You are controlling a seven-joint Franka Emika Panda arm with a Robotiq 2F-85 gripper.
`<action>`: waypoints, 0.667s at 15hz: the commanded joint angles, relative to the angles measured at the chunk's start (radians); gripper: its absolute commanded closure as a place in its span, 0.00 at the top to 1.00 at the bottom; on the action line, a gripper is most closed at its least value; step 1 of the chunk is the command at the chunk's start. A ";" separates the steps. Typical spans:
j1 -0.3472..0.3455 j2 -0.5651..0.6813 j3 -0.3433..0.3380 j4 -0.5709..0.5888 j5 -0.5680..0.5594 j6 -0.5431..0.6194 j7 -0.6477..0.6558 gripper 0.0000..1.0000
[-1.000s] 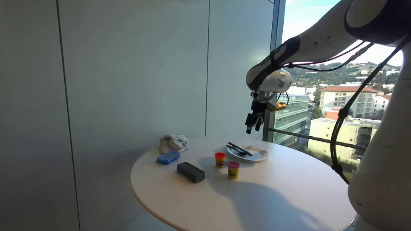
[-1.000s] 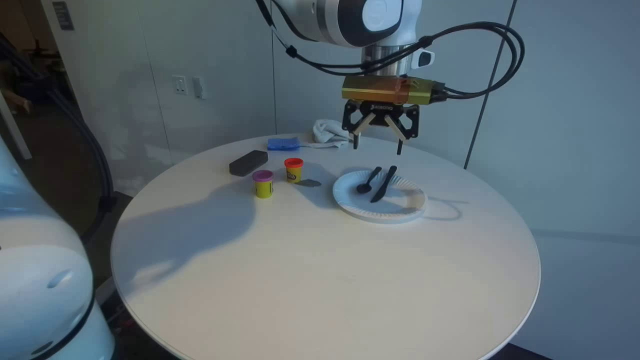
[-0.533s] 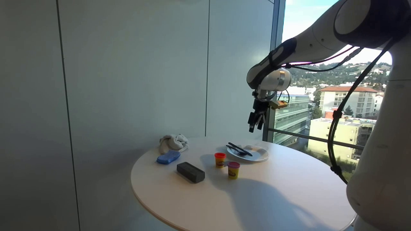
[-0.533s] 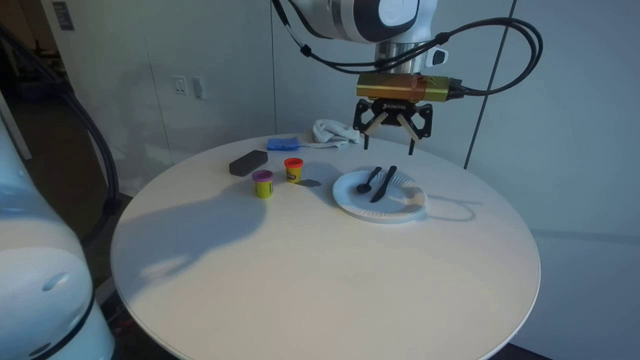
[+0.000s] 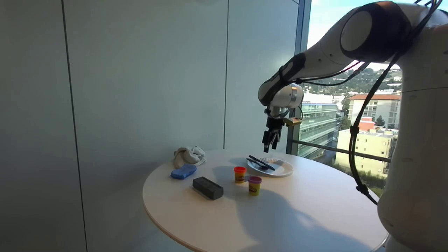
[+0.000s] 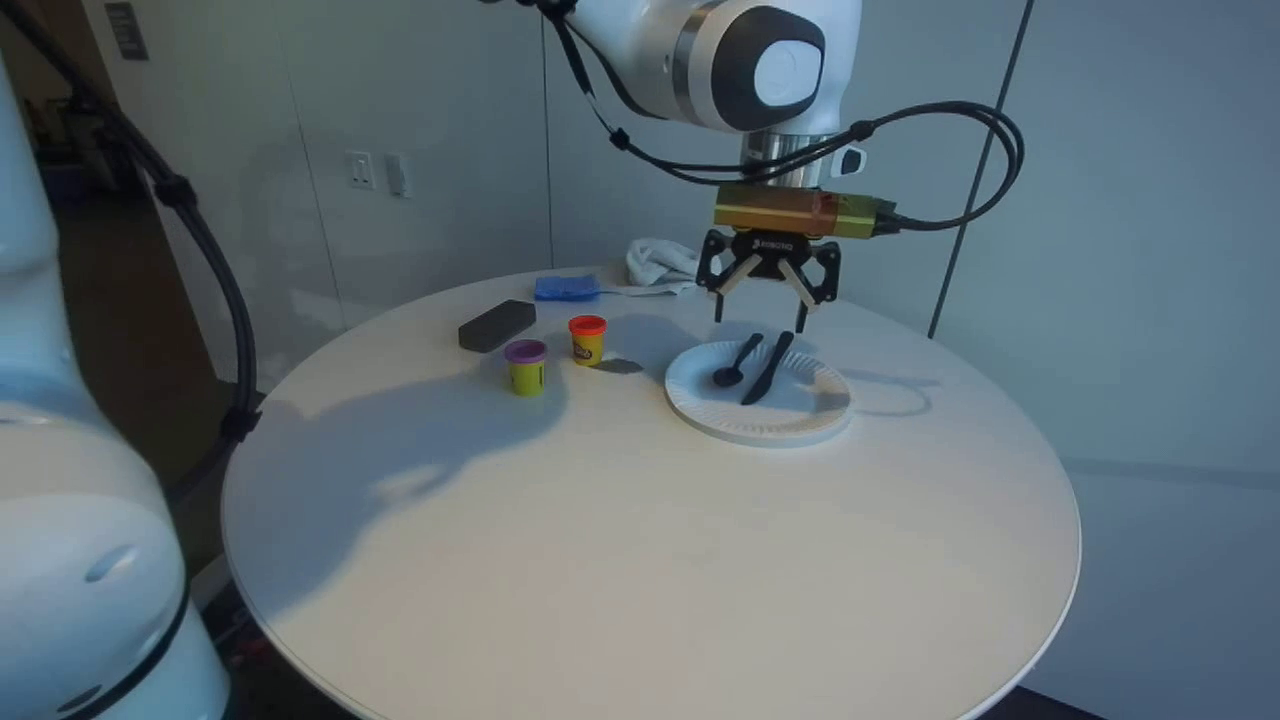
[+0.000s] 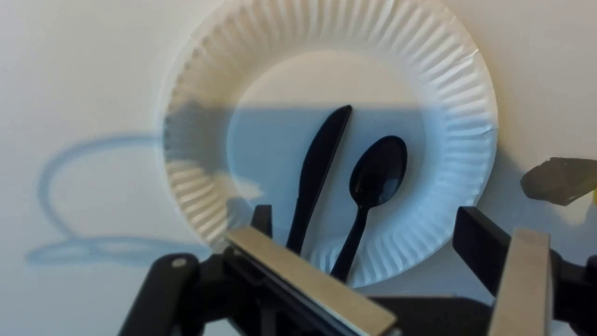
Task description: Take all the things off of the plate
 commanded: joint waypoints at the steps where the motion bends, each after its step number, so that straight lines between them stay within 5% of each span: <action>1: -0.021 0.165 0.037 0.176 -0.053 -0.037 0.054 1.00; 10: -0.124 0.393 0.127 0.420 0.021 -0.147 0.067 1.00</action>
